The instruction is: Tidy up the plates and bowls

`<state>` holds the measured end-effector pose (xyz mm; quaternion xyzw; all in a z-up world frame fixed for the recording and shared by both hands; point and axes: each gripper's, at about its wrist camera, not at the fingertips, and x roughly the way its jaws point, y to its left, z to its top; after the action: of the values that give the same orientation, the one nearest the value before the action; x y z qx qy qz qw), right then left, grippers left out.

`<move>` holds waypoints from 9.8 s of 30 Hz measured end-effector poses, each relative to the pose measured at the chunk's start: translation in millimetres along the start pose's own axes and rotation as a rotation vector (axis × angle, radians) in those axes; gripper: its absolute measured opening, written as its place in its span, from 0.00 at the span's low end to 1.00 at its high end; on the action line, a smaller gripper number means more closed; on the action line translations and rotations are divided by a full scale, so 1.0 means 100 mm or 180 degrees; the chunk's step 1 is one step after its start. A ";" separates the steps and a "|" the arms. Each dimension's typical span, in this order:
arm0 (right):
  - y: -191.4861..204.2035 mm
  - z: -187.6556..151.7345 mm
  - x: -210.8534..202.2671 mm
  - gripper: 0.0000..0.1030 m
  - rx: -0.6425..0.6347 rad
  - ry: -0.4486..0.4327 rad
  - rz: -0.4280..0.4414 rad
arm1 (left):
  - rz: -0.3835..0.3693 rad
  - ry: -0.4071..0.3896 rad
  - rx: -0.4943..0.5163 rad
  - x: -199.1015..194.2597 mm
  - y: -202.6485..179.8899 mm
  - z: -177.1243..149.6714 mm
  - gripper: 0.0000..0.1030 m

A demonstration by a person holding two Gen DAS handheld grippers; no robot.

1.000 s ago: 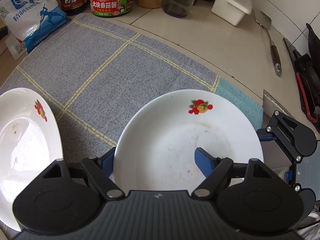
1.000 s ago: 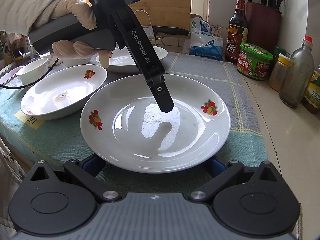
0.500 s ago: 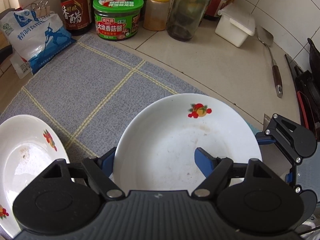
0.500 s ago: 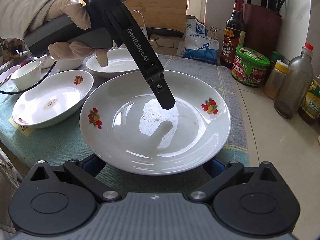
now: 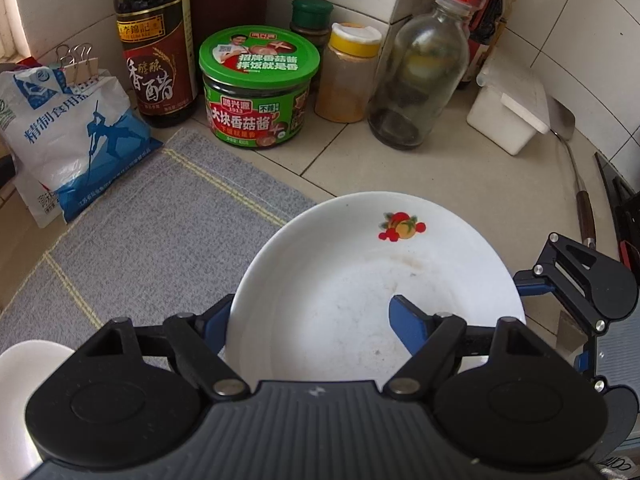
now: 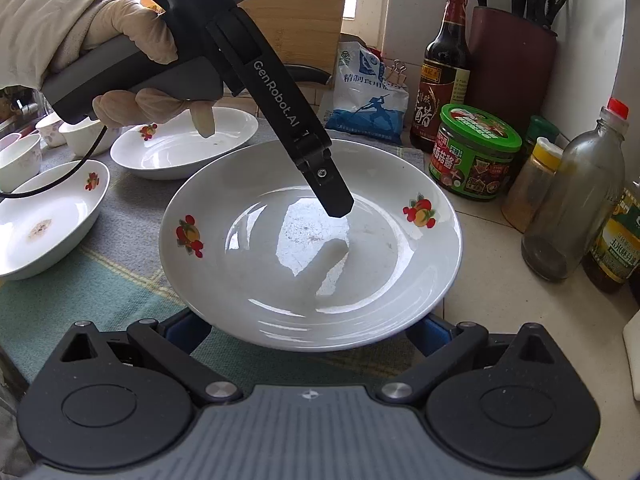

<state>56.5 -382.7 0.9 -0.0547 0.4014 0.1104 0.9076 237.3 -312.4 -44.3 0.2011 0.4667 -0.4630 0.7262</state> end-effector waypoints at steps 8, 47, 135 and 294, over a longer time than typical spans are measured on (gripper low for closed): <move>-0.19 0.02 0.17 1.00 0.0032 0.0047 -0.0021 | 0.0032 -0.0017 -0.0042 0.22 0.07 0.15 0.78; 0.37 -0.14 -0.27 1.00 0.0397 -0.0122 -0.0336 | 0.0568 -0.0691 -0.0378 -0.83 -0.32 -0.77 0.89; 2.20 -0.03 0.34 1.00 -0.0688 -0.0171 0.0907 | 0.0494 0.0032 -0.1116 -1.38 0.81 -2.49 0.71; -0.24 0.10 -0.19 1.00 0.0126 0.0167 0.0068 | -0.0054 0.0162 0.0048 0.10 0.02 0.20 0.73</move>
<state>57.4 -407.1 21.9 -0.0353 0.4277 0.1106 0.8964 249.8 -331.0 -43.2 0.2143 0.4833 -0.4674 0.7086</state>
